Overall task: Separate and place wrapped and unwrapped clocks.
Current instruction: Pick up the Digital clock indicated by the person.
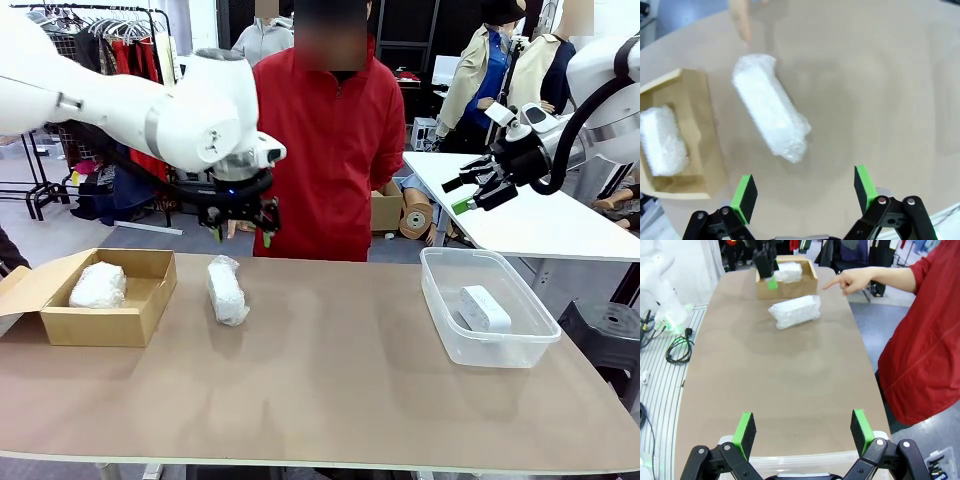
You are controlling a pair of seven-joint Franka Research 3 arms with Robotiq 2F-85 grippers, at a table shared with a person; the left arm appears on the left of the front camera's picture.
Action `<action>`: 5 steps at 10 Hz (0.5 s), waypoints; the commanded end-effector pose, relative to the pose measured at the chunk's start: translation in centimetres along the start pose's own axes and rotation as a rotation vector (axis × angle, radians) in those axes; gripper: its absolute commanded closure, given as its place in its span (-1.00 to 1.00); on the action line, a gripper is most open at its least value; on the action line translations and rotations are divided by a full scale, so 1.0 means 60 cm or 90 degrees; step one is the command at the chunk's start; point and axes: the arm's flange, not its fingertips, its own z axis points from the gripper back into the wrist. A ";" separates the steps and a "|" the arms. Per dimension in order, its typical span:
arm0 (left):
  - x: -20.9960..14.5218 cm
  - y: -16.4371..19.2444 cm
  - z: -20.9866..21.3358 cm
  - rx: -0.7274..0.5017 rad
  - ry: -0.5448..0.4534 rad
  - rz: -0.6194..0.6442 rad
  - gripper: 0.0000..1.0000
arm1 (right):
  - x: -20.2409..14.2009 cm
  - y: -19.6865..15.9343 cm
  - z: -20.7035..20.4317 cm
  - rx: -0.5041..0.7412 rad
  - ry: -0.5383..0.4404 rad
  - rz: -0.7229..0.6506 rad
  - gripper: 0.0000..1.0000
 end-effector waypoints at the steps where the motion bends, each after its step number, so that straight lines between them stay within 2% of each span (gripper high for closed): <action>1: 0.010 0.031 0.023 0.004 -0.013 0.021 -1.00 | 0.003 0.001 0.002 -0.005 -0.002 0.009 -1.00; 5: 0.010 0.031 0.023 0.004 -0.013 0.021 -1.00 | 0.003 0.001 0.002 -0.005 -0.002 0.009 -1.00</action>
